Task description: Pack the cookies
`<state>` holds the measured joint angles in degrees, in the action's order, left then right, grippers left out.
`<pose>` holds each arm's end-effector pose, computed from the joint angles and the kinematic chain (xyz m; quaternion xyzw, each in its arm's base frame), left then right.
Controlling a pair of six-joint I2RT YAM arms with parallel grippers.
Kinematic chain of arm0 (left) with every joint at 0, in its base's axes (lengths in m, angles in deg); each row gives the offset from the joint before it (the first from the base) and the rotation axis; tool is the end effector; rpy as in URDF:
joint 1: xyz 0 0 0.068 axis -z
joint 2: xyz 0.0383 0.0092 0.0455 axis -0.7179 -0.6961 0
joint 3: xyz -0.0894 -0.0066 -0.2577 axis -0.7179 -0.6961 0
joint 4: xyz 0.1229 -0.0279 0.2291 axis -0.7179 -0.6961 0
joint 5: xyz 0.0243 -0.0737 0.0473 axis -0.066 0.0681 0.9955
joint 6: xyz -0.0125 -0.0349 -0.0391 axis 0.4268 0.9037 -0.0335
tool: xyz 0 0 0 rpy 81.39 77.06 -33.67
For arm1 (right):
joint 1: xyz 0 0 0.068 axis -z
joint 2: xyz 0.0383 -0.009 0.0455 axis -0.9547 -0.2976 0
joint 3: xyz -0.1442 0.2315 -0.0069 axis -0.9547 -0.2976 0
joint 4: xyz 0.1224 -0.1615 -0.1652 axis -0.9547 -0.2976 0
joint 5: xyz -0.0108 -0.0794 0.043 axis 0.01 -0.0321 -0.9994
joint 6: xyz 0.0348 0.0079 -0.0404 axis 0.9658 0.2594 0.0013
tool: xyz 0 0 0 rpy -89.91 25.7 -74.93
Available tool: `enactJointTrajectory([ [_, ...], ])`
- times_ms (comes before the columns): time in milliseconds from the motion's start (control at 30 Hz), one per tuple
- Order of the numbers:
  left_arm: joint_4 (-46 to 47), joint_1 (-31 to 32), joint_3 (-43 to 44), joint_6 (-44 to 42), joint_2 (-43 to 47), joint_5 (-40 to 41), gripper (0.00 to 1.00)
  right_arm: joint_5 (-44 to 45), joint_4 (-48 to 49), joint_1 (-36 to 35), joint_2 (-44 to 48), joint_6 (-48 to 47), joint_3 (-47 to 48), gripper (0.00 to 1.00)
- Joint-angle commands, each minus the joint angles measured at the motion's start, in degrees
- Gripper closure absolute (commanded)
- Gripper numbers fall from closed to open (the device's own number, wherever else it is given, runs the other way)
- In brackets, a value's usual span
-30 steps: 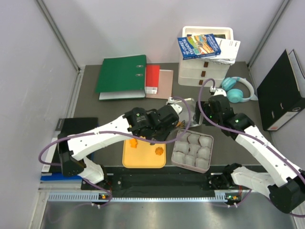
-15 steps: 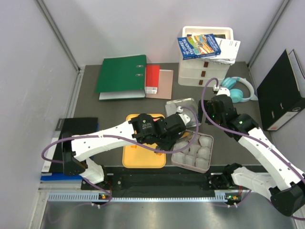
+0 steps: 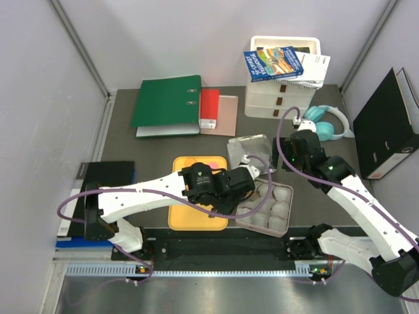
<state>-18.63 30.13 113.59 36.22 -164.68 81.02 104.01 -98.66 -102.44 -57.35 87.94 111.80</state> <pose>0.0794 -0.2886 0.3409 0.3698 0.8969 -0.1142 0.2142 0.1761 0.0891 0.3183 0.0242 0.9068 0.0710 0.4148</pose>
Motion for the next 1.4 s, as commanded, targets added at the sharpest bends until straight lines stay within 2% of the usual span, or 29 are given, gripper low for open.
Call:
enactJointTrajectory([
  [0, 0.68, 0.19, -1.34, 0.84, 2.27, 1.57, 0.65, 0.32, 0.14, -0.48, 1.71, 0.01, 0.97, 0.01],
  [400, 1.73, 0.19, -0.74, 1.11, 2.36, 4.91, 0.53, 0.49, -0.04, -0.48, 2.68, 0.28, 0.35, 0.01],
  [700, 0.86, 0.19, 0.93, 2.07, 2.54, 6.22, 0.52, 0.23, 0.58, -0.48, 2.24, 0.28, 0.61, 0.01],
  [867, -0.64, 0.02, 0.60, 5.50, 7.09, 18.49, 0.52, -0.03, 1.02, -0.48, 2.16, 0.19, 0.44, 0.01],
  [1200, -5.29, -11.30, -9.07, 9.63, 9.39, 20.64, 0.51, -1.26, 1.99, -0.48, 1.63, 0.28, -0.09, 0.01],
  [1367, -6.53, -12.73, -13.47, 12.53, 8.78, 20.99, 0.50, -1.00, 1.46, -0.48, 2.15, 0.28, -0.61, 0.01],
])
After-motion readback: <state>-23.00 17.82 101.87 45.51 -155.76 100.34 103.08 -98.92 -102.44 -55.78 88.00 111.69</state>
